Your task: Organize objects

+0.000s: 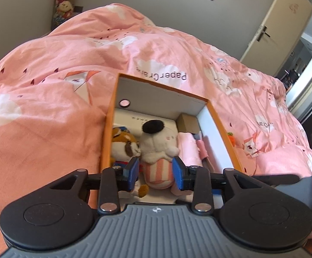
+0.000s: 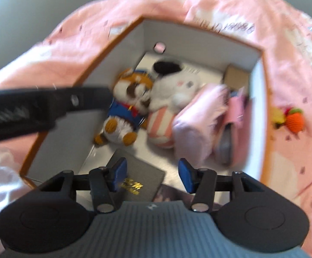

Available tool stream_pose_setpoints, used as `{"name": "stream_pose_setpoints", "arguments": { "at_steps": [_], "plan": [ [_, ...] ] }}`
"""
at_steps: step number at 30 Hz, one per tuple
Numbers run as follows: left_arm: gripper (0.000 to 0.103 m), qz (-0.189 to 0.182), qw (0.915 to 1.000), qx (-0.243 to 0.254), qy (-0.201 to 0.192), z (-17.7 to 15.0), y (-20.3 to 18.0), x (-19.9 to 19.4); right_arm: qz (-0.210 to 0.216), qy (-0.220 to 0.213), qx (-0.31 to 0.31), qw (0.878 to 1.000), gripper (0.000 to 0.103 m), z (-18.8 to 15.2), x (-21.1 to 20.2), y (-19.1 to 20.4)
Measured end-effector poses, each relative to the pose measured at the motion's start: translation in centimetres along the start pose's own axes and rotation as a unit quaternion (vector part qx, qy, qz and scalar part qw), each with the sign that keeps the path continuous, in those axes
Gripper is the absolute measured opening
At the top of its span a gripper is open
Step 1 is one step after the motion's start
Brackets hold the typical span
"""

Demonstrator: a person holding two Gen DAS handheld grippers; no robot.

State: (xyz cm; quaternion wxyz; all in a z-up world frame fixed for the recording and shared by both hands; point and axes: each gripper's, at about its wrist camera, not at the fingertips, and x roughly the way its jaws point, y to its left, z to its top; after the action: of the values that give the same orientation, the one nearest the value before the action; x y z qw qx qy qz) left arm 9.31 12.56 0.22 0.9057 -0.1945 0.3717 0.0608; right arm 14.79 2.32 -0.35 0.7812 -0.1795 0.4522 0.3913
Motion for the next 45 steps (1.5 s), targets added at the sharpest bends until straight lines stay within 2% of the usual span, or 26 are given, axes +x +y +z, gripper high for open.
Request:
{"name": "stream_pose_setpoints", "arguments": {
  "at_steps": [3, 7, 11, 13, 16, 18, 20, 22, 26, 29, 31, 33, 36, 39, 42, 44, 45],
  "plan": [
    [0.040, 0.018, 0.9994, 0.026, -0.010, 0.1, -1.5, -0.2, -0.015, -0.052, 0.012, 0.998, 0.059, -0.4, -2.9, -1.3],
    [0.043, 0.018, 0.9977, 0.062, -0.018, 0.3, -3.5, -0.4, -0.030, -0.131, 0.043, 0.990, 0.061, -1.1, -6.3, -3.6],
    [0.059, 0.031, 0.9935, 0.102, -0.040, 0.5, -5.8, -0.3, -0.059, -0.198, 0.065, 0.976, 0.064, -1.1, -8.3, -6.1],
    [0.061, 0.030, 0.9914, 0.121, -0.038, 0.7, -6.9, 0.0, -0.080, -0.208, 0.082, 0.972, 0.069, -1.4, -8.8, -7.4],
    [0.066, 0.014, 0.9876, 0.154, -0.026, 1.3, -8.4, 0.8, -0.099, -0.210, 0.124, 0.965, 0.071, -1.7, -9.0, -10.1],
    [0.066, -0.010, 0.9866, 0.163, 0.003, 2.1, -9.1, 1.6, -0.114, -0.212, 0.140, 0.960, 0.072, -2.2, -8.9, -11.9],
    [0.066, -0.051, 0.9833, 0.171, 0.034, 3.1, -9.8, 2.4, -0.130, -0.212, 0.153, 0.956, 0.072, -2.7, -8.6, -13.5],
    [0.066, -0.079, 0.9782, 0.185, 0.052, 3.9, -10.8, 3.4, -0.142, -0.210, 0.169, 0.952, 0.072, -3.3, -8.2, -15.2],
    [0.063, -0.096, 0.9622, 0.246, 0.067, 4.7, -13.9, 5.9, -0.129, -0.200, 0.209, 0.948, 0.067, -4.3, -6.2, -18.5],
    [0.058, -0.119, 0.9408, 0.304, 0.091, 5.0, -16.3, 8.6, -0.121, -0.179, 0.218, 0.952, 0.055, -3.9, -3.8, -20.3],
    [0.058, -0.125, 0.9216, 0.350, 0.112, 4.9, -17.8, 10.5, -0.116, -0.170, 0.211, 0.956, 0.050, -3.5, -2.5, -21.0],
    [0.055, -0.113, 0.9015, 0.399, 0.123, 4.5, -19.3, 12.4, -0.112, -0.166, 0.203, 0.958, 0.047, -3.0, -1.3, -21.7],
    [0.052, -0.111, 0.8634, 0.470, 0.147, 4.2, -21.0, 15.5, -0.101, -0.157, 0.183, 0.965, 0.039, -2.3, 0.5, -22.9],
    [0.052, -0.094, 0.8284, 0.529, 0.159, 4.2, -22.2, 18.7, -0.093, -0.142, 0.168, 0.971, 0.035, -1.6, 2.7, -24.5],
    [0.052, -0.074, 0.7894, 0.580, 0.188, 4.3, -22.6, 21.7, -0.072, -0.133, 0.163, 0.975, 0.035, -1.1, 4.3, -25.9],
    [0.052, -0.081, 0.7608, 0.605, 0.221, 4.4, -22.6, 23.3, -0.058, -0.128, 0.160, 0.977, 0.036, -0.8, 5.1, -26.4],
    [0.052, -0.083, 0.7517, 0.612, 0.231, 4.3, -22.6, 24.0, -0.051, -0.127, 0.157, 0.978, 0.036, -0.6, 5.4, -26.4]
  ]
}}
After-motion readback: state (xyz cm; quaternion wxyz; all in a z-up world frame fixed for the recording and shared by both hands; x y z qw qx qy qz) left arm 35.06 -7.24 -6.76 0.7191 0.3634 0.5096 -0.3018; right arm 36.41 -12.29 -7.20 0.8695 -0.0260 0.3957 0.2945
